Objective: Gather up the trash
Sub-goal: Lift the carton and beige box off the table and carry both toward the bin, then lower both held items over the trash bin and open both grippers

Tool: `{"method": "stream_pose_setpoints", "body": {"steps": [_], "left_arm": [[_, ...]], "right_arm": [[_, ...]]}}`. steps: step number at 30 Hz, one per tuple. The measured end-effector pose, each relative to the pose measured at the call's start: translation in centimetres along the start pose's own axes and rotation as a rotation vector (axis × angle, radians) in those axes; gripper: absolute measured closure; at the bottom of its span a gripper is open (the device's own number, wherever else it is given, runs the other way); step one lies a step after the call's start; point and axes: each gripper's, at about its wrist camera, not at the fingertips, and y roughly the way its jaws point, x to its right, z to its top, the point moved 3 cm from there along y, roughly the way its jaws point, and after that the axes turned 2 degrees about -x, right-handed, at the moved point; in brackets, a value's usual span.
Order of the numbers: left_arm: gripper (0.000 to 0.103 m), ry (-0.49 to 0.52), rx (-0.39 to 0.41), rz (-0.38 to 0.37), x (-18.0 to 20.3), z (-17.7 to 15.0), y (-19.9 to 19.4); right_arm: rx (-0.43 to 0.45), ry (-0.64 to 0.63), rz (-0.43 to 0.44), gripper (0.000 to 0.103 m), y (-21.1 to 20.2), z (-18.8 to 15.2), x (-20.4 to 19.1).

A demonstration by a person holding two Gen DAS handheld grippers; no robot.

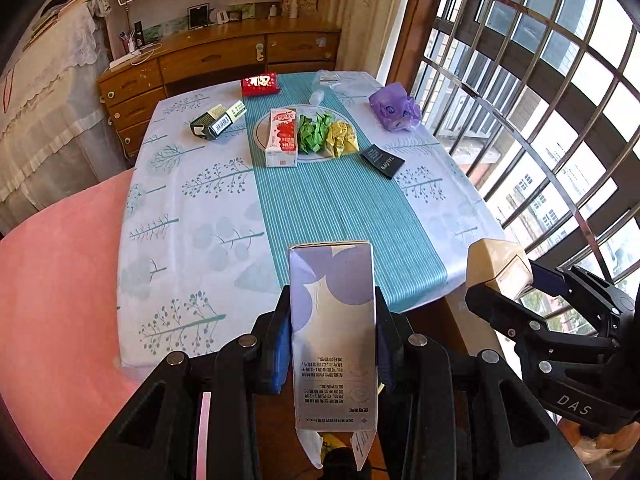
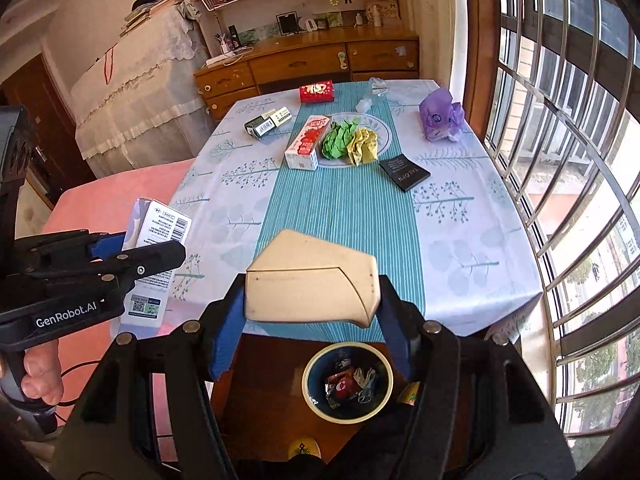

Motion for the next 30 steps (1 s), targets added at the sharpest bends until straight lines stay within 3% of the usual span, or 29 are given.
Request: {"method": "stream_pose_setpoints", "body": {"steps": [12, 18, 30], "left_arm": [[0.068, 0.041, -0.093, -0.035, 2.4, -5.1, 2.9], [0.068, 0.028, -0.192, -0.024, 3.3, -9.2, 7.6], [0.068, -0.002, -0.321, 0.028, 4.0, -16.7, 20.9]], "right_arm": [[-0.113, 0.039, -0.023, 0.045, 0.2, -6.0, 1.0], [-0.221, 0.09, -0.009, 0.045, 4.5, -10.1, 3.0], [-0.339, 0.136, -0.002, 0.045, 15.7, -18.5, 8.2]]}}
